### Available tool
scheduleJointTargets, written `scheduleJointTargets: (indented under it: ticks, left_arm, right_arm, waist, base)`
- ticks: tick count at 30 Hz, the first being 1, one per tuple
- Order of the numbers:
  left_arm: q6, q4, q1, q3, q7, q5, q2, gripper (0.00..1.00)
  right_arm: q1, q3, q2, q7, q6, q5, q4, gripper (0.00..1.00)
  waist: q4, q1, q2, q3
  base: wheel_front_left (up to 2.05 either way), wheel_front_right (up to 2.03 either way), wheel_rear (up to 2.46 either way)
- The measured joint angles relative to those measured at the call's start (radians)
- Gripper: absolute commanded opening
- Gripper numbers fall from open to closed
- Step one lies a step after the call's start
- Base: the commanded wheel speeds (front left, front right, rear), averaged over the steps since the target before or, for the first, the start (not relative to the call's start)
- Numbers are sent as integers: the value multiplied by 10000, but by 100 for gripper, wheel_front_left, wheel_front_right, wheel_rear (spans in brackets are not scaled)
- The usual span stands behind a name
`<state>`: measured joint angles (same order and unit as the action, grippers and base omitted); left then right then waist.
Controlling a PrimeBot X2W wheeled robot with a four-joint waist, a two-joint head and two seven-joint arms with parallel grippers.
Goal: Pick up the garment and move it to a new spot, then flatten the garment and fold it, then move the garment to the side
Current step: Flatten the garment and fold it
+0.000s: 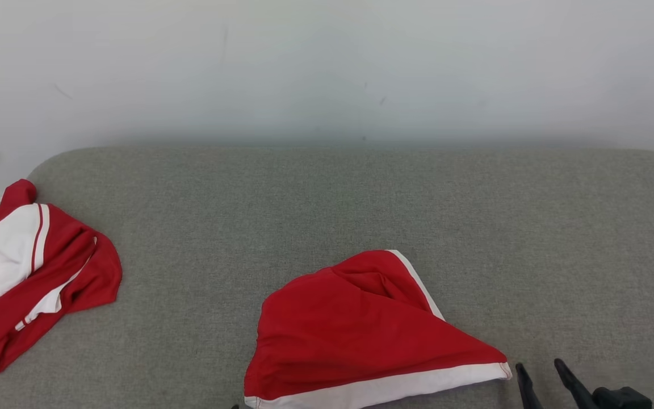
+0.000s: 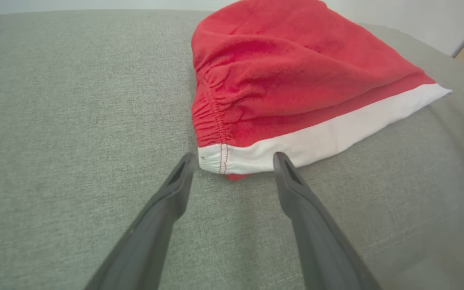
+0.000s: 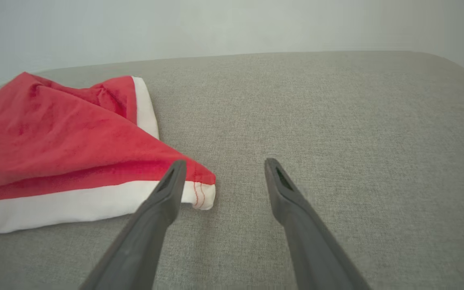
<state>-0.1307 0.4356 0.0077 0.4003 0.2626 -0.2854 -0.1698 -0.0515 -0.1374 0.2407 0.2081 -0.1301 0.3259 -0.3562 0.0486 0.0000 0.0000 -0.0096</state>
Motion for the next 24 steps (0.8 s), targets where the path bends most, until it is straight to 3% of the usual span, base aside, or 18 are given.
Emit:
scheduleJointTargets:
  ticks: [16,24]
  left_arm:
    - [-2,1329,-1524,1354,-2,-959,-742,100]
    - [-2,2186,-2384,2203,0,-1705,-803,100]
  right_arm:
    - [1390,-1225,-94,476,0,614,-2389,100]
    - [2008,-1774,-132,525,0,997,-3221,100]
  waist:
    - [20,1,0,234]
    - [-12,1,0,480]
  base:
    - [0,0,0]
    - [0,0,0]
